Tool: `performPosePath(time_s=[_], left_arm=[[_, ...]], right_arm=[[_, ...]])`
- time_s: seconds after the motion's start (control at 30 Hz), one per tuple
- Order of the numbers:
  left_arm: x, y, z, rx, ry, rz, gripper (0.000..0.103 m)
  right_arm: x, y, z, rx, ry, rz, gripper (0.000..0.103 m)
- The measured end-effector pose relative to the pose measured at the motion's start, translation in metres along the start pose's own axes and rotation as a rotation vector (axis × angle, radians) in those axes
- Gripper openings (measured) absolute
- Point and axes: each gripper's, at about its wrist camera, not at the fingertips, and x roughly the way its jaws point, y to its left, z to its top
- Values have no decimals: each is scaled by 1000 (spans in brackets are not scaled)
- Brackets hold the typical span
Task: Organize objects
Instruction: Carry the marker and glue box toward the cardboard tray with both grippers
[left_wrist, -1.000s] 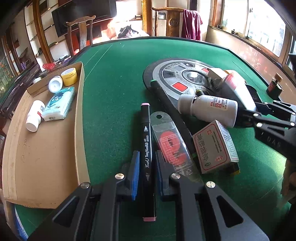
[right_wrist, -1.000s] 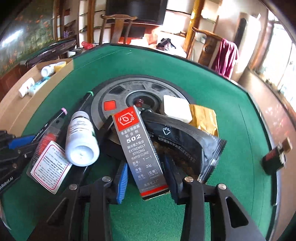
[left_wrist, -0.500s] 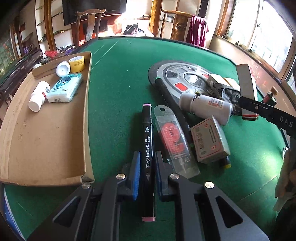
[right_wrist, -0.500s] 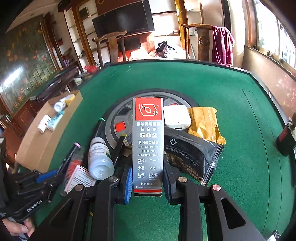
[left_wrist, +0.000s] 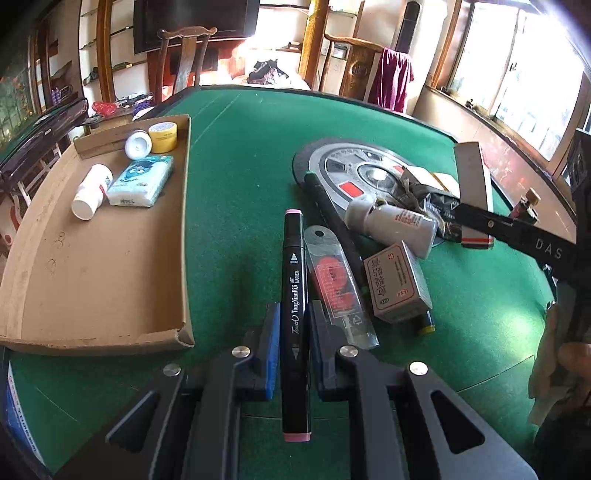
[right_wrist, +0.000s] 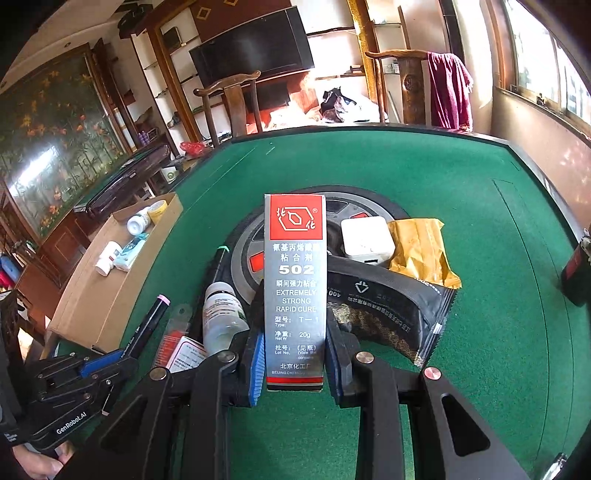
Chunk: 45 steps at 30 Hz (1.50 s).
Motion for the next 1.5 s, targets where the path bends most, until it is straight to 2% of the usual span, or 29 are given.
performPosePath(time_s=[0.3, 0.53, 0.97, 1.23, 1.5], left_arm=[[-13, 2, 1, -11, -17, -17, 14], [-37, 16, 7, -38, -70, -46, 14], [-71, 89, 4, -163, -142, -66, 14], [-85, 143, 3, -251, -179, -50, 14], [-80, 190, 9, -299, -159, -21, 14]], right_arm=[[-3, 7, -2, -2, -14, 46, 29], [-8, 26, -9, -14, -22, 110, 29], [-7, 85, -24, -15, 21, 251, 30], [-2, 143, -7, -95, 57, 305, 30], [29, 187, 12, -127, 154, 343, 30]])
